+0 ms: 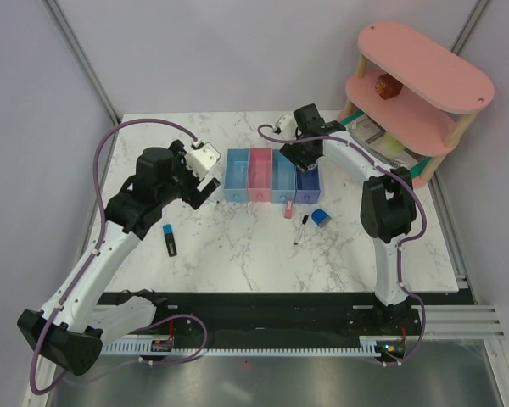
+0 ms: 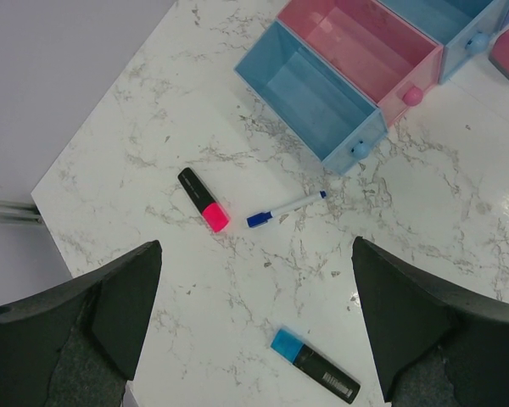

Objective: Sort the stationery into containers
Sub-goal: Place the stationery in the storage box, then pick up the stationery from the center of the board.

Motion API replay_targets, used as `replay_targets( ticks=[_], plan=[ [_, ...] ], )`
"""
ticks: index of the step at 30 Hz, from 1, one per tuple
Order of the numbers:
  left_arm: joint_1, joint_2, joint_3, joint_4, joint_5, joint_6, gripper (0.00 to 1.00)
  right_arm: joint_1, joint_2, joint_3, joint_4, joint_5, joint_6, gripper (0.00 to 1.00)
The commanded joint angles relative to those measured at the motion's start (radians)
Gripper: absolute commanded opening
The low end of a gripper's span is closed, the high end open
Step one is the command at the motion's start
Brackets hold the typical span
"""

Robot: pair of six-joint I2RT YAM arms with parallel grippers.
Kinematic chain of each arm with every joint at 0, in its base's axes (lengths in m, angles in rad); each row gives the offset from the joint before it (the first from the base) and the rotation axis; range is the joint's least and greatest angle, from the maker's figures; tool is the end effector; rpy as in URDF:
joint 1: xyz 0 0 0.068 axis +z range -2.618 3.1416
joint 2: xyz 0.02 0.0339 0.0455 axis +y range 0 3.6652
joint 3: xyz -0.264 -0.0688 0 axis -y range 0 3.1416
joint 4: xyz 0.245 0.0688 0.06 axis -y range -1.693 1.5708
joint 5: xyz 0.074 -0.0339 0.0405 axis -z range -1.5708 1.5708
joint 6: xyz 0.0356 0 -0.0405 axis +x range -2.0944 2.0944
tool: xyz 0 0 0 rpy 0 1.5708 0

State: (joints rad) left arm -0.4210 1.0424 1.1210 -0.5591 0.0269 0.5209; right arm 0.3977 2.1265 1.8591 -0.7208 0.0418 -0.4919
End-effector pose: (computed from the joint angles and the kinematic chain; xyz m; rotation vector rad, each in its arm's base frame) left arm 0.2037 -0.0923 0.3699 0.9456 1.8203 0.0346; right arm 0.4355 0.1813 0.2394 -1.0871 2.3179 -0.0896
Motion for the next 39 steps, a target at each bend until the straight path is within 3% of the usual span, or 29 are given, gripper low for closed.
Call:
replay_targets(
  ticks=[1,5,11,16,20,29,36,39],
  plan=[
    [0.004,-0.024,0.042,-0.005,0.019,-0.033,1.00,0.010,-0.014,-0.001,0.072,0.052,-0.023,0.72],
    [0.004,-0.024,0.045,-0.004,0.022,-0.033,1.00,0.010,-0.025,-0.009,0.089,0.072,-0.024,0.84],
    [0.004,-0.027,0.043,-0.004,0.028,-0.036,0.99,0.010,-0.049,-0.018,0.121,0.099,-0.013,0.91],
    [0.004,-0.041,0.026,-0.015,0.031,0.002,0.99,0.010,-0.138,0.002,0.051,0.090,0.036,0.90],
    [0.004,-0.059,-0.050,-0.028,0.033,0.062,0.98,0.016,-0.242,0.017,-0.090,-0.068,0.087,0.88],
    [0.013,-0.061,-0.250,0.168,-0.004,0.218,0.99,0.099,-0.470,-0.325,-0.147,-0.241,0.211,0.81],
    [0.142,0.083,-0.221,0.297,0.111,0.343,0.98,0.135,-0.493,-0.486,-0.099,-0.279,0.254,0.80],
    [0.175,0.113,-0.237,0.326,0.158,0.477,0.97,0.142,-0.482,-0.526,-0.074,-0.278,0.263,0.79]
  ],
)
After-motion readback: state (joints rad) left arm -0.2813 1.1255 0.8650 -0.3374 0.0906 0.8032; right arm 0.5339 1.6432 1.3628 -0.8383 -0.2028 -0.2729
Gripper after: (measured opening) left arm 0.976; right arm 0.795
